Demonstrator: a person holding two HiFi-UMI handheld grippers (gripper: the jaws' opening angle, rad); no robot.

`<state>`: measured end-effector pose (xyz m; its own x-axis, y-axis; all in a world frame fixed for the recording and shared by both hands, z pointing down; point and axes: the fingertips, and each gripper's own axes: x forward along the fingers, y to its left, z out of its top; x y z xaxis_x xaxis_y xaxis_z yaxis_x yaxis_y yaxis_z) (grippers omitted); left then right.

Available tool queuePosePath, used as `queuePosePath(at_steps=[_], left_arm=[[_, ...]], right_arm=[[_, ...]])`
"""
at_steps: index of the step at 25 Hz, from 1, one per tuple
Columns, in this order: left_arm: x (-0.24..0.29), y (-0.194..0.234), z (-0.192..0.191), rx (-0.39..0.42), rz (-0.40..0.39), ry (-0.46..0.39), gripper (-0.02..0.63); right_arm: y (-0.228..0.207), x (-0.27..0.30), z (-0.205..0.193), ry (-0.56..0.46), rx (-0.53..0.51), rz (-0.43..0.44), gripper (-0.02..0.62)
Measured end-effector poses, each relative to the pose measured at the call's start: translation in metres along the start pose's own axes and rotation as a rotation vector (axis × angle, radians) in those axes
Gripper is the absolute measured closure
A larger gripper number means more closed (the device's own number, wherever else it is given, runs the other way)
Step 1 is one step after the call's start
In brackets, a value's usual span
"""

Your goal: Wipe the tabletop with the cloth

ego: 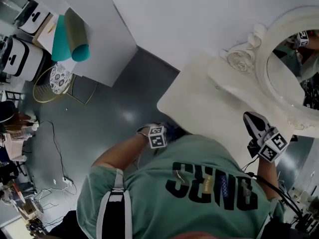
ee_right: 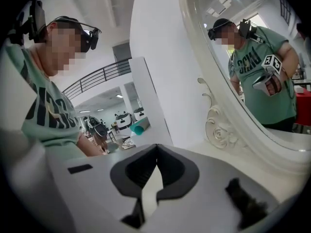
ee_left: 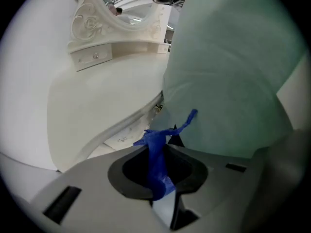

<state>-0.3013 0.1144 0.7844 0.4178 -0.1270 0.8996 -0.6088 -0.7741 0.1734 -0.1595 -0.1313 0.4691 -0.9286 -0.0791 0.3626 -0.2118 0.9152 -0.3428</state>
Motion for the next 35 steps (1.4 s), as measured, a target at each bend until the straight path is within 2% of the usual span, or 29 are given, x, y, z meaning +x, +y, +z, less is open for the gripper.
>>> queuePosePath(at_steps=[2,4,6,8,11,13,15,19,23,30,35], left_arm=[[-0.016,0.005,0.007,-0.075,-0.006,-0.082,0.523],[-0.052,0.04,0.045,-0.149,0.024,-0.226,0.523],[-0.09,0.103,0.094,-0.184,0.115,-0.344,0.523],[-0.118,0.174,0.15,-0.192,0.223,-0.409,0.522],[-0.13,0.26,0.228,-0.212,0.336,-0.422,0.522],[-0.12,0.296,0.269,-0.206,0.375,-0.395,0.522],[-0.101,0.316,0.295,-0.172,0.404,-0.328,0.522],[-0.064,0.331,0.314,-0.072,0.487,-0.164,0.522],[-0.045,0.328,0.324,0.004,0.602,-0.057,0.522],[-0.012,0.287,0.372,-0.077,0.645,-0.034,0.523],[0.019,0.241,0.43,-0.182,0.677,-0.089,0.523]], right_arm=[[0.004,-0.008,0.003,-0.01,-0.008,-0.011,0.583],[0.0,-0.024,0.008,-0.031,0.001,-0.059,0.583],[-0.009,-0.047,0.011,-0.067,0.024,-0.139,0.583],[-0.02,-0.078,0.01,-0.107,0.049,-0.239,0.583],[-0.031,-0.124,0.003,-0.156,0.086,-0.391,0.583],[-0.033,-0.151,-0.004,-0.177,0.111,-0.48,0.583],[-0.03,-0.174,-0.013,-0.188,0.134,-0.556,0.583],[-0.017,-0.21,-0.032,-0.196,0.18,-0.664,0.583],[-0.019,-0.236,-0.048,-0.206,0.205,-0.689,0.583],[-0.057,-0.288,-0.083,-0.249,0.225,-0.594,0.583],[-0.096,-0.367,-0.116,-0.261,0.232,-0.524,0.583]])
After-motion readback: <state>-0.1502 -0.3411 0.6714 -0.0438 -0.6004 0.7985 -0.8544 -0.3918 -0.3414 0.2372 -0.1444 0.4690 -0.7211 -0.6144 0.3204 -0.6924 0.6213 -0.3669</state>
